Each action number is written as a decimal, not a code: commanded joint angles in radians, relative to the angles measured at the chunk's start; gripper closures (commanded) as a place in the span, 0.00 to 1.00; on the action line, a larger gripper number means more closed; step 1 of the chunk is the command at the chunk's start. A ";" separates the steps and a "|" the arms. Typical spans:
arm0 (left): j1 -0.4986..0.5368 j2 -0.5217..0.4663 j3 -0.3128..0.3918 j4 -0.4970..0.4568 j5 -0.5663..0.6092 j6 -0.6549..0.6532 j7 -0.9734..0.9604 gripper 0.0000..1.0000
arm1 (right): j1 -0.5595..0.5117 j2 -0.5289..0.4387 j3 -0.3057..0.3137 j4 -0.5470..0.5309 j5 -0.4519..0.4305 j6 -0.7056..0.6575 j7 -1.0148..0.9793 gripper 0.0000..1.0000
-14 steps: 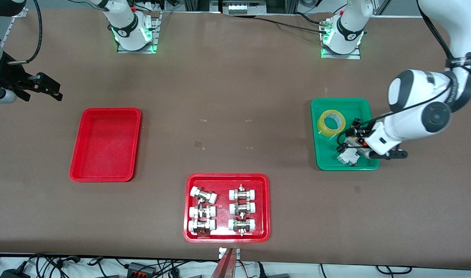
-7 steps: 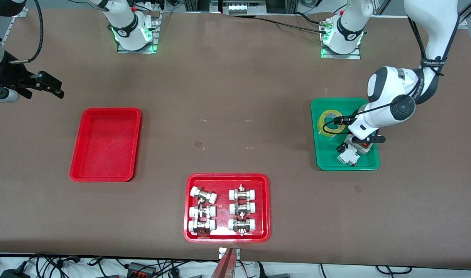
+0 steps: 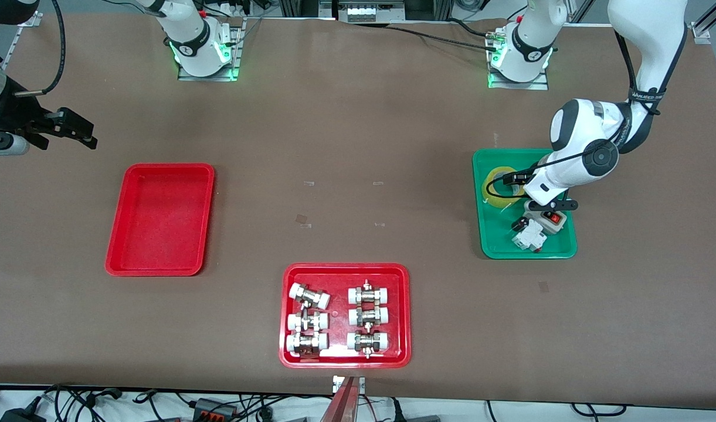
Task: Left arm passes tape to right arm into tray
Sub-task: 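Close the left gripper on the tape roll's rim, then carry the tape with the left gripper while the right gripper reaches toward it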
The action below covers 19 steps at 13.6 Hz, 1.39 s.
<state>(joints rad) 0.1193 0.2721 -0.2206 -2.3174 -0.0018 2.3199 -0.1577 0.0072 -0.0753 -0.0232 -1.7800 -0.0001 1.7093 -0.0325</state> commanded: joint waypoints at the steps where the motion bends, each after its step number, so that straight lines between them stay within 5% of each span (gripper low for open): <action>1: 0.000 0.010 -0.005 -0.010 0.013 0.023 -0.016 0.34 | 0.002 0.000 -0.004 0.019 0.011 -0.019 -0.007 0.00; 4: 0.000 0.013 -0.005 -0.016 0.013 0.032 -0.019 0.48 | 0.002 0.005 -0.004 0.019 0.005 -0.019 -0.007 0.00; 5: 0.000 0.013 -0.005 -0.016 0.013 0.032 -0.019 0.62 | 0.002 0.005 -0.006 0.019 0.005 -0.017 -0.006 0.00; 6: 0.002 0.012 -0.006 -0.016 0.013 0.030 -0.026 0.94 | 0.000 0.005 -0.006 0.019 0.005 -0.016 -0.006 0.00; 7: 0.000 0.012 -0.006 -0.013 0.011 0.024 -0.064 0.99 | -0.003 0.008 -0.006 0.019 0.006 -0.014 -0.004 0.00; 13: -0.006 -0.010 -0.016 0.041 0.013 -0.057 -0.045 1.00 | 0.000 0.012 -0.007 0.027 0.014 -0.019 -0.004 0.00; 16: -0.006 -0.021 -0.038 0.266 0.008 -0.395 -0.045 1.00 | 0.010 0.017 -0.001 0.030 0.003 -0.022 0.002 0.00; 19: -0.006 -0.021 -0.098 0.456 -0.006 -0.594 -0.052 1.00 | 0.016 0.038 -0.003 0.040 0.006 -0.022 -0.009 0.00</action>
<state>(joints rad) 0.1151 0.2543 -0.2780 -1.9781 -0.0022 1.8414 -0.2160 0.0171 -0.0611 -0.0243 -1.7725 -0.0002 1.7073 -0.0325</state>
